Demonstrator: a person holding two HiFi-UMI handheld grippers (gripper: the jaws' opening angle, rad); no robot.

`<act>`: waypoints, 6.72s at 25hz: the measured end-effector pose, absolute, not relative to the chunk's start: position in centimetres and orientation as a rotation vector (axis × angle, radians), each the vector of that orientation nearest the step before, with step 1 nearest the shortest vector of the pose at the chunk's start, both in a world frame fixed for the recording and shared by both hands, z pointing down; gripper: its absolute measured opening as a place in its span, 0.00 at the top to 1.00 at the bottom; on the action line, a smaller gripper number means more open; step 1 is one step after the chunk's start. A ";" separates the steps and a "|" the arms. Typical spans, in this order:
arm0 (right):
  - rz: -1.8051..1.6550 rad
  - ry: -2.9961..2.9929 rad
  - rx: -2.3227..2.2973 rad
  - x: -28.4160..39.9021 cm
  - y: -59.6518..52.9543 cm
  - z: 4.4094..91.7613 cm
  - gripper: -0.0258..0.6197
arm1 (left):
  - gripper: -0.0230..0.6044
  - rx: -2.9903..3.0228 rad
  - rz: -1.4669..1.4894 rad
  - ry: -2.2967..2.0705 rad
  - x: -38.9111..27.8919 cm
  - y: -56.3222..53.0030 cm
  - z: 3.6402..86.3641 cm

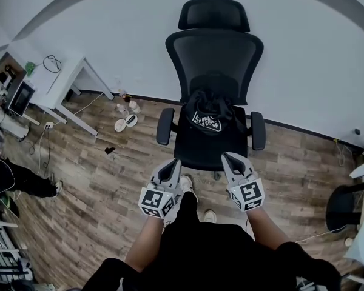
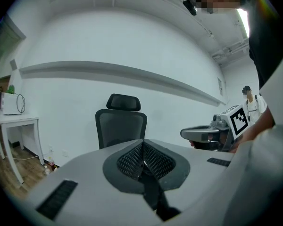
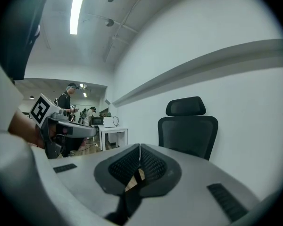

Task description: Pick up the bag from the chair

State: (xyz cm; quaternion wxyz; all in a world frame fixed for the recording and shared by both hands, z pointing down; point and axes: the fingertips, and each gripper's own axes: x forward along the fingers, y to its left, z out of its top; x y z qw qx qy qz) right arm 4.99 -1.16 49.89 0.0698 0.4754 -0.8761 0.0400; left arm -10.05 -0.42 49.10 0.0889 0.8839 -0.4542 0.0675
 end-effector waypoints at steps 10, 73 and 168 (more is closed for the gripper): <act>0.160 -2.589 1.467 3.3 -9.2 50.7 0.93 | 0.93 2.675 0.218 -1.248 -10.3 -8.7 49.6; 1.226 -2.114 1.357 11.3 -32.4 75.9 0.41 | 0.38 2.341 0.833 -0.876 -2.8 -38.4 73.6; 0.103 -2.615 1.805 14.8 -33.6 34.9 0.87 | 0.88 2.928 -0.053 -1.143 1.6 -36.4 32.8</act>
